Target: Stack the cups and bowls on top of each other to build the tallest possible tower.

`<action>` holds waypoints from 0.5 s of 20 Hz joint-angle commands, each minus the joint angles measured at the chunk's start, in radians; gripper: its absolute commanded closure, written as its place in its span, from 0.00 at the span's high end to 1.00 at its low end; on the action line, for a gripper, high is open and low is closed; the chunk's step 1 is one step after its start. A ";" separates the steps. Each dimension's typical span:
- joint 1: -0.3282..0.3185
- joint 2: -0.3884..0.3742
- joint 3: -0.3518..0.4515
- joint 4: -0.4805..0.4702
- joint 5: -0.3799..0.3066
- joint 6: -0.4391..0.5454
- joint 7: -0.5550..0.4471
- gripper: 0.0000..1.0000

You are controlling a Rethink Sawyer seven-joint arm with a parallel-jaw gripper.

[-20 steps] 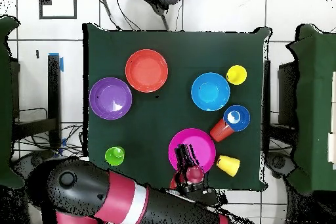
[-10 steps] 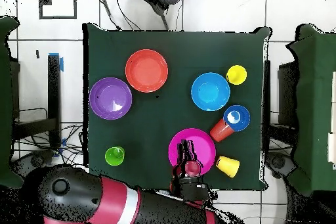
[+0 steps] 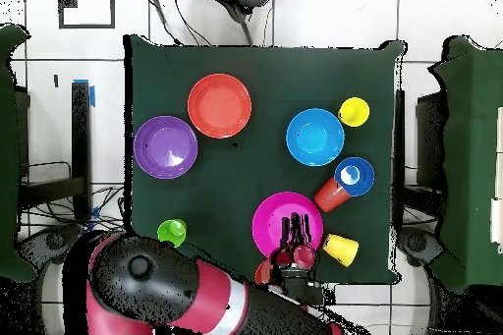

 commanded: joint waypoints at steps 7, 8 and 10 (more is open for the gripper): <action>-0.143 -0.057 0.221 0.001 -0.034 0.021 0.238 1.00; -0.151 -0.064 0.225 0.005 -0.031 0.018 0.242 1.00; -0.163 -0.075 0.229 0.012 -0.032 0.010 0.248 1.00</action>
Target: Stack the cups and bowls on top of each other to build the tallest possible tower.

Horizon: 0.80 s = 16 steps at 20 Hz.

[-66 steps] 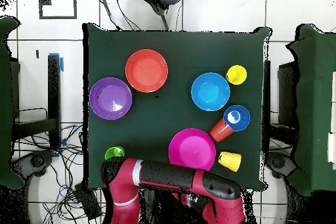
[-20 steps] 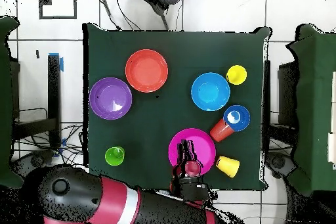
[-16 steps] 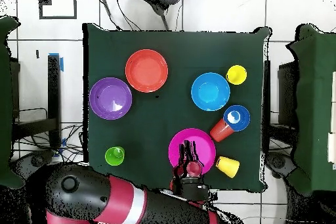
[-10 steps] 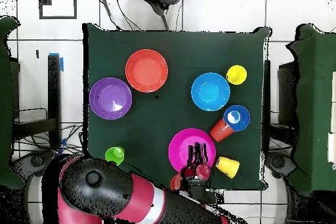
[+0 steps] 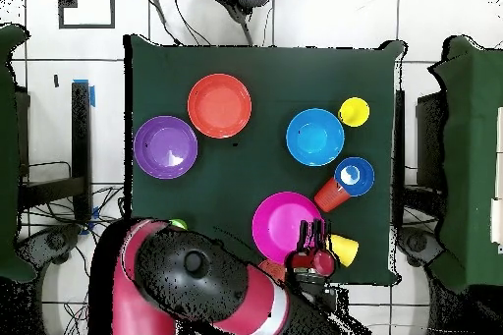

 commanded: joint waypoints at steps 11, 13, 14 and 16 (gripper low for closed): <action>-0.043 0.003 0.201 -0.031 -0.087 0.206 0.242 1.00; -0.021 0.012 0.198 -0.052 -0.129 0.260 0.249 1.00; -0.015 0.016 0.199 -0.062 -0.149 0.281 0.256 1.00; -0.004 0.008 0.207 -0.084 -0.210 0.369 0.289 1.00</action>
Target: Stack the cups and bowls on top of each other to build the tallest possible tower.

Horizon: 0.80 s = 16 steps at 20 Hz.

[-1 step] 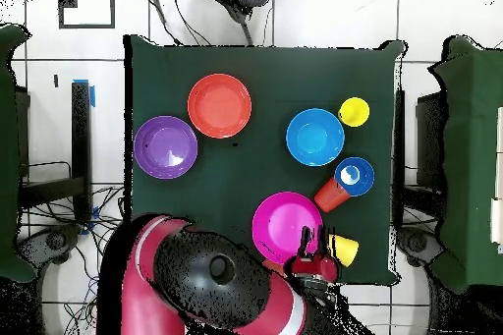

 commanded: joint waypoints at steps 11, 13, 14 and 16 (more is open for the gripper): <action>-0.006 -0.024 0.233 -0.133 -0.273 0.708 0.256 1.00; -0.032 -0.030 0.259 -0.152 -0.308 0.801 0.275 1.00; -0.043 -0.032 0.270 -0.161 -0.324 0.827 0.279 1.00; -0.066 -0.026 0.293 -0.186 -0.333 0.867 0.279 1.00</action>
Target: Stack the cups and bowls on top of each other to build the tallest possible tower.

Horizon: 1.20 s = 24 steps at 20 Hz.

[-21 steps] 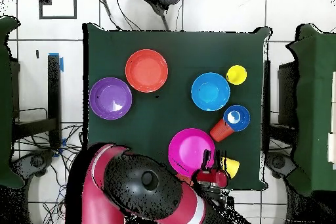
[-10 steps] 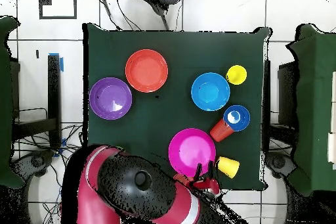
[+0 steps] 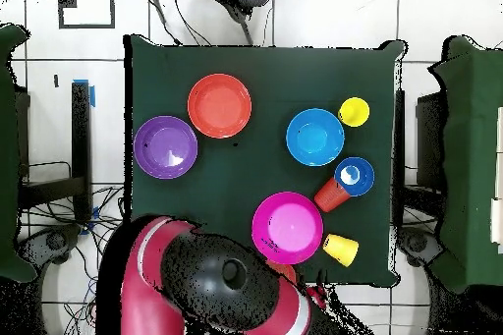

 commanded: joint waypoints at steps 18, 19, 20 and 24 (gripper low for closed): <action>-0.092 -0.010 0.365 -0.343 -0.399 0.633 0.114 1.00; -0.082 -0.011 0.360 -0.344 -0.425 0.623 0.104 1.00; -0.073 -0.013 0.355 -0.345 -0.450 0.614 0.094 1.00; -0.045 0.007 0.317 -0.360 -0.469 0.560 0.017 1.00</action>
